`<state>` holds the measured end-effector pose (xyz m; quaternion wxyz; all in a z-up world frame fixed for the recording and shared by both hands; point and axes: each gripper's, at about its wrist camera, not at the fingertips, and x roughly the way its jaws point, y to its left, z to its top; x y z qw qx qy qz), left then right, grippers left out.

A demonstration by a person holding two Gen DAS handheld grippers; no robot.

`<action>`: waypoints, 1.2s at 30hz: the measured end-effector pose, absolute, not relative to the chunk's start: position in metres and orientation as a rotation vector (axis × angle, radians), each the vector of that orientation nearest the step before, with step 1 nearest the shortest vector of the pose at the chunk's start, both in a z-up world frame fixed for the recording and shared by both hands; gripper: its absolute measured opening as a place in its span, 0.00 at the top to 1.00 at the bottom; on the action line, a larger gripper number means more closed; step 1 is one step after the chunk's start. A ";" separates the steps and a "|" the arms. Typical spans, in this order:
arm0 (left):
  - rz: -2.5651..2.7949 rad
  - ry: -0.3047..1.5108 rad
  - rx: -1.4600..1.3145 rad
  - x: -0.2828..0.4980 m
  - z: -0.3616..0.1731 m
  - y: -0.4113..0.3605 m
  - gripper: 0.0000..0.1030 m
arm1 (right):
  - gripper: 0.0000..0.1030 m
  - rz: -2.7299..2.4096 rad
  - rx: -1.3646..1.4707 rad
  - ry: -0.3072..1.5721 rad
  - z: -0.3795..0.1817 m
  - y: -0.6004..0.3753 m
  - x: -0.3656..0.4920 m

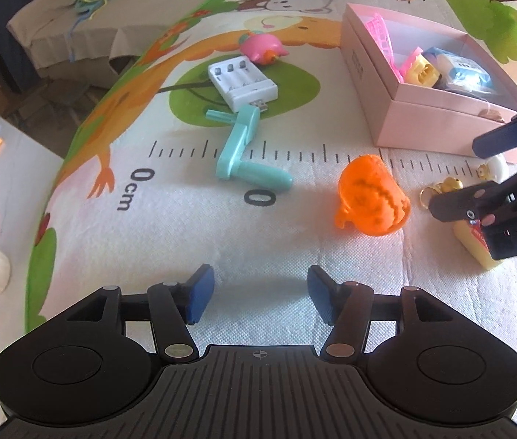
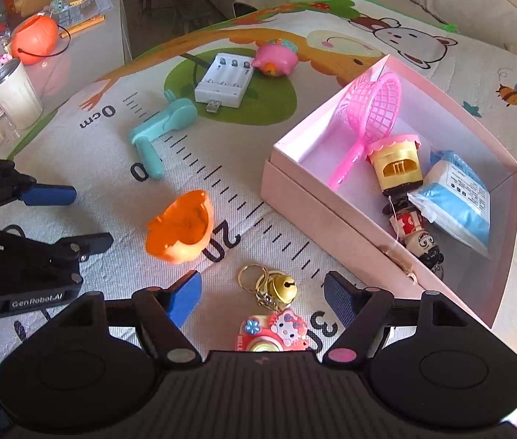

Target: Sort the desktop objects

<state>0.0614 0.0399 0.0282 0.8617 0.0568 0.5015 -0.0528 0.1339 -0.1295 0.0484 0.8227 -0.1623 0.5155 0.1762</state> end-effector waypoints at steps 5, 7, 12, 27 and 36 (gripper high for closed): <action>-0.102 1.034 0.117 0.052 0.029 0.049 0.29 | 0.45 0.410 -0.355 1.084 0.046 -0.114 0.145; -0.100 1.032 0.102 0.049 0.028 0.055 0.27 | 0.50 0.427 -0.366 1.089 0.045 -0.106 0.147; -0.115 1.001 0.064 0.042 0.025 0.069 0.21 | 0.60 0.452 -0.394 1.119 0.040 -0.083 0.153; -0.227 0.966 0.112 0.037 0.016 0.077 0.08 | 0.32 0.361 -0.535 1.227 0.040 -0.059 0.147; -0.199 0.991 0.099 0.036 0.014 0.076 0.06 | 0.28 0.315 -0.551 1.283 0.018 -0.087 0.142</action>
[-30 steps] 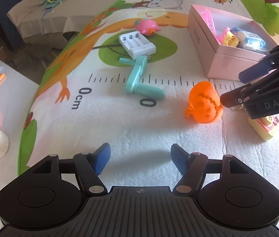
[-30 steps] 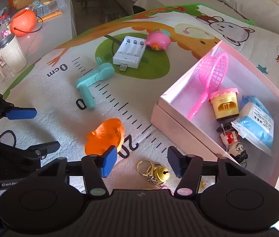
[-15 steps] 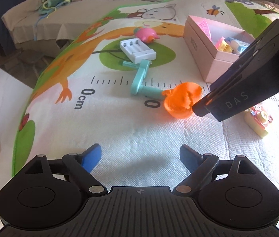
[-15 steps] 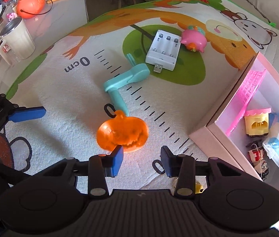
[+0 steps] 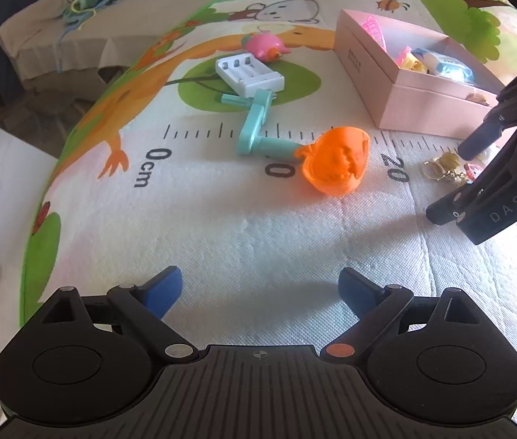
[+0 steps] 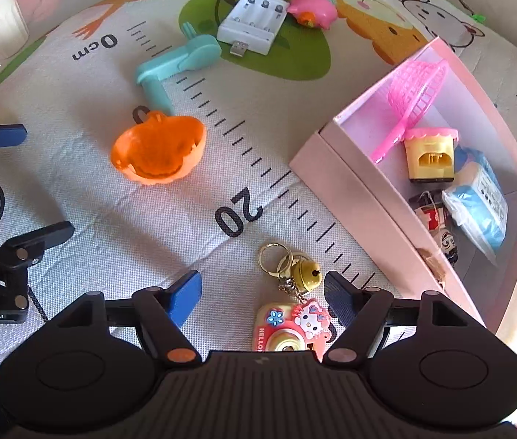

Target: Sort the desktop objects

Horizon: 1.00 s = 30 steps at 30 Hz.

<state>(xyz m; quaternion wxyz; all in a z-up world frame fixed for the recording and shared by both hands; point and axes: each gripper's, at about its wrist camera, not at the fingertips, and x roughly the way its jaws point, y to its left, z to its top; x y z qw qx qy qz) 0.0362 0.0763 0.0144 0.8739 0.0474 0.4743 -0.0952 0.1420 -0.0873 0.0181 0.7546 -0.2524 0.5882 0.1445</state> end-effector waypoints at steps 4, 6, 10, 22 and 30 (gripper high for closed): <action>-0.173 1.014 0.101 0.039 0.016 0.071 0.06 | 0.46 0.361 -0.511 1.255 0.021 -0.097 0.137; -0.158 1.026 0.109 0.040 0.016 0.068 0.06 | 0.65 0.390 -0.491 1.259 0.023 -0.100 0.134; -0.126 1.046 0.131 0.040 0.019 0.062 0.06 | 0.69 0.432 -0.470 1.253 0.023 -0.107 0.126; -0.095 1.060 0.115 0.035 0.028 0.052 0.06 | 0.69 0.471 -0.420 1.195 0.025 -0.125 0.119; -0.127 1.029 0.112 0.066 0.037 0.023 0.08 | 0.64 0.452 -0.413 1.165 0.038 -0.136 0.120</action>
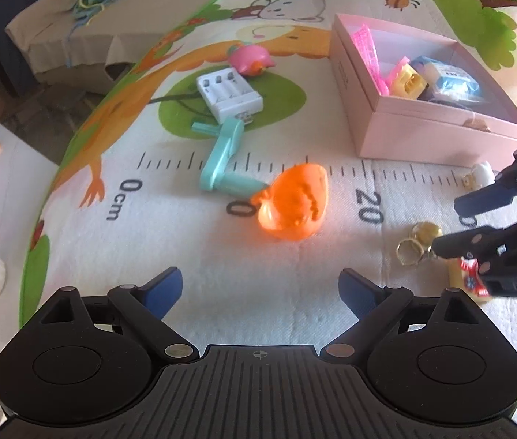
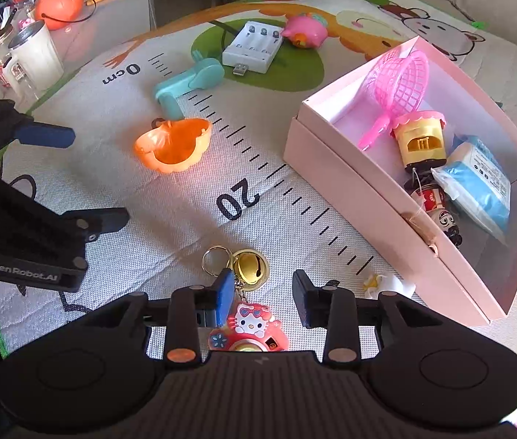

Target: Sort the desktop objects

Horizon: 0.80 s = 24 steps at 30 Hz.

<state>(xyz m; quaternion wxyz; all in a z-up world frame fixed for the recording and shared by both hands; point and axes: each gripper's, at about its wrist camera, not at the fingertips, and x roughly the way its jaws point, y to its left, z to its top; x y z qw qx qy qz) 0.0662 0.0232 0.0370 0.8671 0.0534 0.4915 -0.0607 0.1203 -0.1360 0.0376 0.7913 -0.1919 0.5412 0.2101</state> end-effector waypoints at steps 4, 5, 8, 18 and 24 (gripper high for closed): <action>-0.136 1.024 0.093 0.090 0.038 0.008 0.11 | 0.54 0.438 -0.406 1.151 0.041 -0.141 0.120; -0.131 1.023 0.090 0.095 0.038 0.005 0.12 | 0.53 0.434 -0.404 1.148 0.041 -0.143 0.120; -0.129 1.017 0.088 0.109 0.035 -0.003 0.22 | 0.53 0.410 -0.396 1.148 0.041 -0.150 0.121; -0.159 1.013 0.130 0.095 0.033 0.012 0.51 | 0.51 0.356 -0.361 1.081 0.063 -0.171 0.129; -0.175 1.063 0.152 0.059 0.030 0.035 0.51 | 0.50 0.338 -0.279 0.971 0.099 -0.159 0.165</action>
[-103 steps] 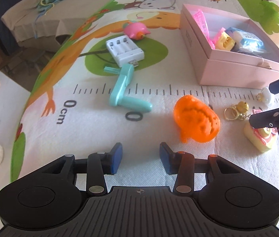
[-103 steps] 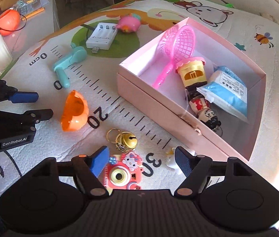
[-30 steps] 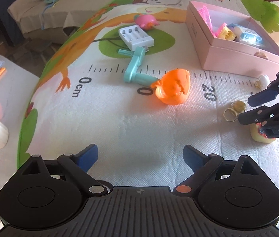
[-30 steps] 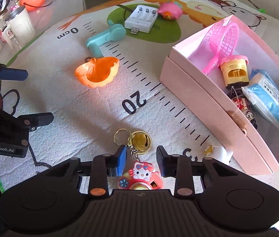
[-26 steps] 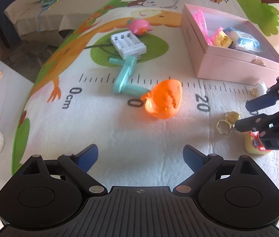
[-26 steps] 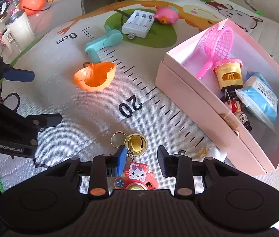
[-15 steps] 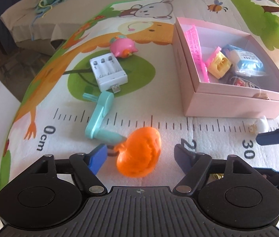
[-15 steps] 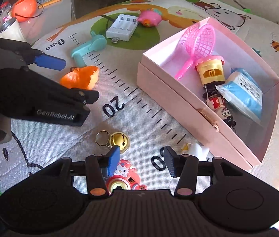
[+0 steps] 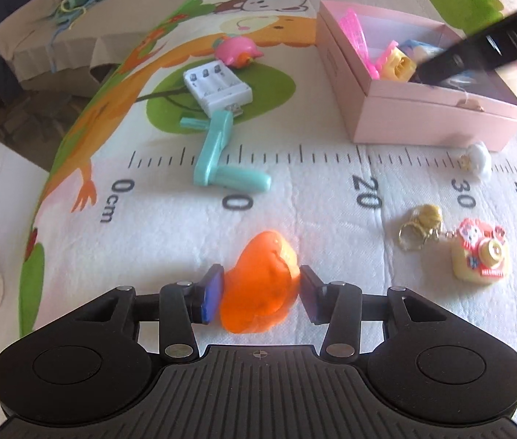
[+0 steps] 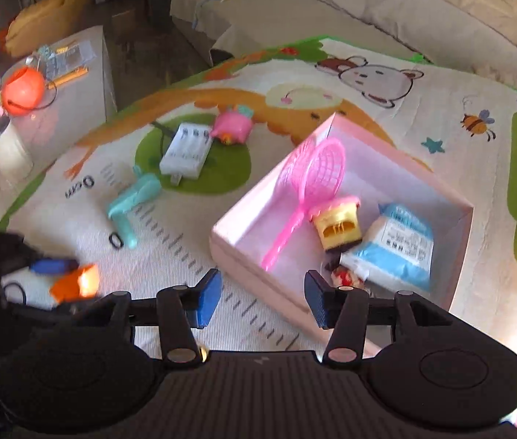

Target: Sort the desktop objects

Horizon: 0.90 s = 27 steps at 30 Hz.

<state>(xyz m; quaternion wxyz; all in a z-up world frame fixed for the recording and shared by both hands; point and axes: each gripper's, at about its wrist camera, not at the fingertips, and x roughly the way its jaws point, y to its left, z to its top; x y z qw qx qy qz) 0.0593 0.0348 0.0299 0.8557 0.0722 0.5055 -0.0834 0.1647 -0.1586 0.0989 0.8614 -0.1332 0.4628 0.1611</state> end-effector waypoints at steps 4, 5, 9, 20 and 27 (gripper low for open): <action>-0.167 1.067 0.120 0.050 0.029 0.049 0.45 | 0.49 0.294 -0.226 0.956 0.093 -0.144 0.211; -0.165 1.062 0.110 0.048 0.030 0.052 0.43 | 0.49 0.288 -0.217 0.966 0.089 -0.140 0.220; -0.176 1.048 0.087 0.043 0.031 0.061 0.29 | 0.49 0.316 -0.179 1.018 0.069 -0.121 0.246; -0.160 1.045 0.034 0.042 0.026 0.082 0.22 | 0.40 0.440 -0.256 1.021 0.062 -0.065 0.244; -0.146 1.040 0.033 0.044 0.025 0.075 0.16 | 0.41 0.516 -0.304 1.010 0.070 -0.065 0.209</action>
